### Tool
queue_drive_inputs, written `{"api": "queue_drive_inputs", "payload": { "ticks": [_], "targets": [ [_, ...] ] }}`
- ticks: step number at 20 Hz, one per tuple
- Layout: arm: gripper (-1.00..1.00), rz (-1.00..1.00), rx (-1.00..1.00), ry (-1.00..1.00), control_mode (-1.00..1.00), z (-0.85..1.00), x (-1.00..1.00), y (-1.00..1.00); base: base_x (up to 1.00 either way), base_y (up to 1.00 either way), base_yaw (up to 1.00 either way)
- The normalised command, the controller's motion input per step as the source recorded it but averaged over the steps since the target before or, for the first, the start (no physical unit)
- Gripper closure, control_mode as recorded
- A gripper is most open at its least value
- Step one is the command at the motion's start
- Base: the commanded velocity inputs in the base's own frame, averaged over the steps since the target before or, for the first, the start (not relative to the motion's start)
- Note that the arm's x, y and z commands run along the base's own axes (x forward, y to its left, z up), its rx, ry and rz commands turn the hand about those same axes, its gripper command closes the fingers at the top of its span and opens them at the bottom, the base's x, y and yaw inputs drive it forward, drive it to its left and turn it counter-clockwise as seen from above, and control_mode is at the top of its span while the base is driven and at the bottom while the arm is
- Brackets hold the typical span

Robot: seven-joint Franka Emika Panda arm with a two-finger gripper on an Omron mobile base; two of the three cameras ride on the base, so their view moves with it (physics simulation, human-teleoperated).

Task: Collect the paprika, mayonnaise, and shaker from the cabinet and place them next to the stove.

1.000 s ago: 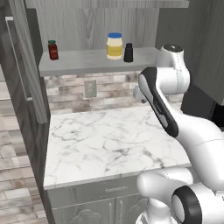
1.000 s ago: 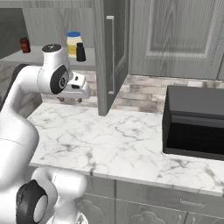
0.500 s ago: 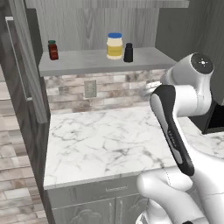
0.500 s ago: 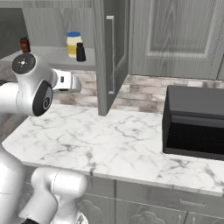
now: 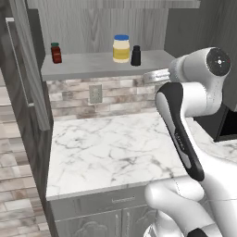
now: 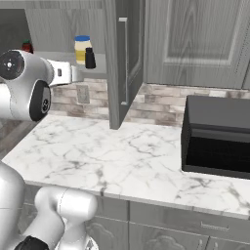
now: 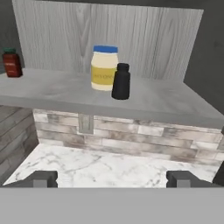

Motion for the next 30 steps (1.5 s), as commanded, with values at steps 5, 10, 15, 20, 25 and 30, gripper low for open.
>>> {"api": "queue_drive_inputs", "payload": {
  "ticks": [5,10,15,20,25,30],
  "targets": [
    [-1.00,0.00,0.01,-0.07,-1.00,0.28,0.09,0.06,0.00,0.00,0.00],
    [-1.00,0.00,0.00,0.00,-1.00,0.00,0.04,0.03,0.00,0.00,0.00],
    [-1.00,0.00,0.06,-0.06,-1.00,0.06,0.00,0.00,0.00,0.00,0.00],
    [-1.00,0.00,0.09,-0.10,-1.00,0.07,0.00,0.00,0.00,0.00,0.00],
    [-1.00,0.00,0.02,-0.05,-1.00,0.14,0.13,0.05,0.00,0.00,0.00],
    [-1.00,0.00,0.00,0.00,-1.00,0.21,0.36,0.00,0.00,0.00,0.00]
  ]
}}
